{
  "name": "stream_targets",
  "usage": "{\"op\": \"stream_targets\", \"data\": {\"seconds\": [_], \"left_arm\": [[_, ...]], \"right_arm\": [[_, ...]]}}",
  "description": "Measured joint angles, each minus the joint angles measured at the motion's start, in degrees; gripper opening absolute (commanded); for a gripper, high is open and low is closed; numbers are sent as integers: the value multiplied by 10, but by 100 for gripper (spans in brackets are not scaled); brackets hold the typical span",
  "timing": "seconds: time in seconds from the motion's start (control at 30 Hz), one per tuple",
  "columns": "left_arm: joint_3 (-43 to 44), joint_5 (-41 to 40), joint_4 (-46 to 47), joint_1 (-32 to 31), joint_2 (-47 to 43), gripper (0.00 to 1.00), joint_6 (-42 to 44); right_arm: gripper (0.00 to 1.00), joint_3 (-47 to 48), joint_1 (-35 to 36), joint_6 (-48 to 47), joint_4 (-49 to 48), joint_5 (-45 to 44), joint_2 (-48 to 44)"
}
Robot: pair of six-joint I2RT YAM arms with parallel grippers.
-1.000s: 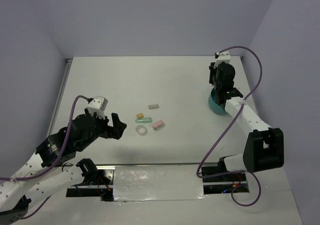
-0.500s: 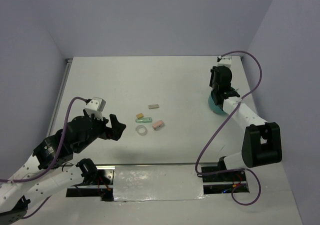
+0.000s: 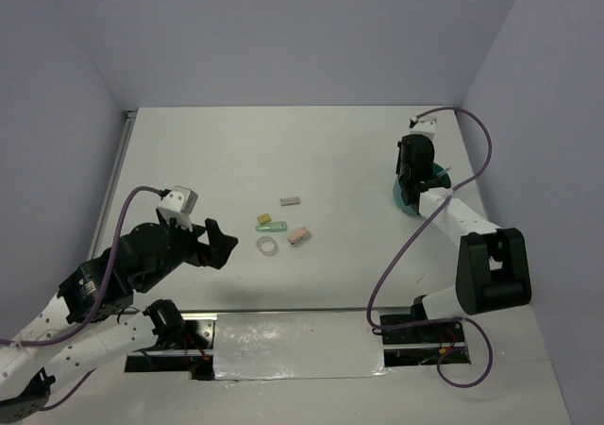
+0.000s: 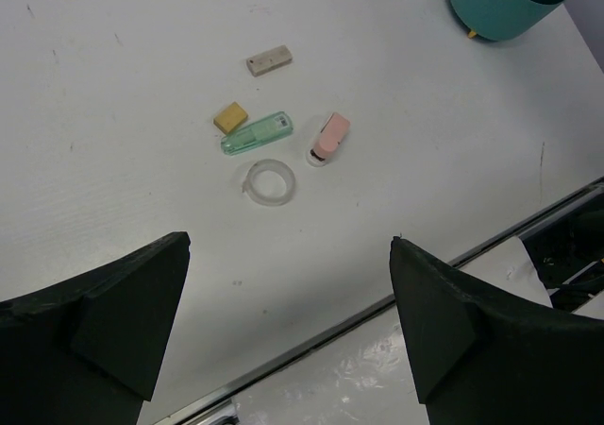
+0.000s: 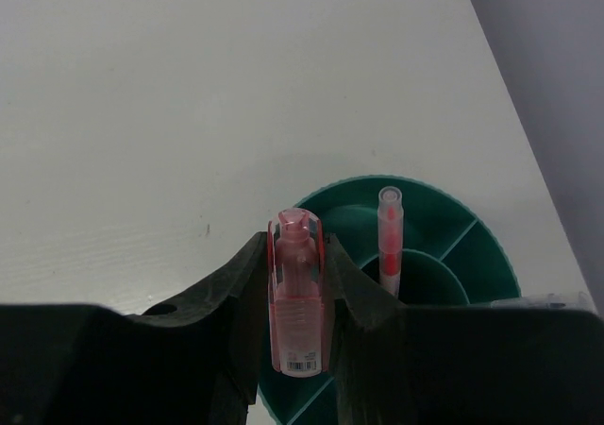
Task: Sort the stationery into containers
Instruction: Place the pen in the storage box.
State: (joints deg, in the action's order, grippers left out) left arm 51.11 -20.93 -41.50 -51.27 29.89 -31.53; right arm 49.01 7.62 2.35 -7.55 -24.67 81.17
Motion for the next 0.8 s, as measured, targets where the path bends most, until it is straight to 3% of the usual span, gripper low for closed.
{"op": "stream_targets", "data": {"seconds": [0.17,0.27,0.57,0.67,0.8], "left_arm": [[0,-2,0,-7,-4,99,0],[0,-2,0,-9,-5,99,0],[0,-4,0,-10,-5,99,0],[0,-18,-1,-10,-5,99,-3],[0,-55,-13,-10,-3,99,-19]], "right_arm": [[47,-8,0,7,0,2,4],[53,-8,0,11,-1,9,4],[57,-8,10,13,9,40,-36],[66,-5,54,14,14,51,-73],[69,21,160,16,42,99,-102]]}}
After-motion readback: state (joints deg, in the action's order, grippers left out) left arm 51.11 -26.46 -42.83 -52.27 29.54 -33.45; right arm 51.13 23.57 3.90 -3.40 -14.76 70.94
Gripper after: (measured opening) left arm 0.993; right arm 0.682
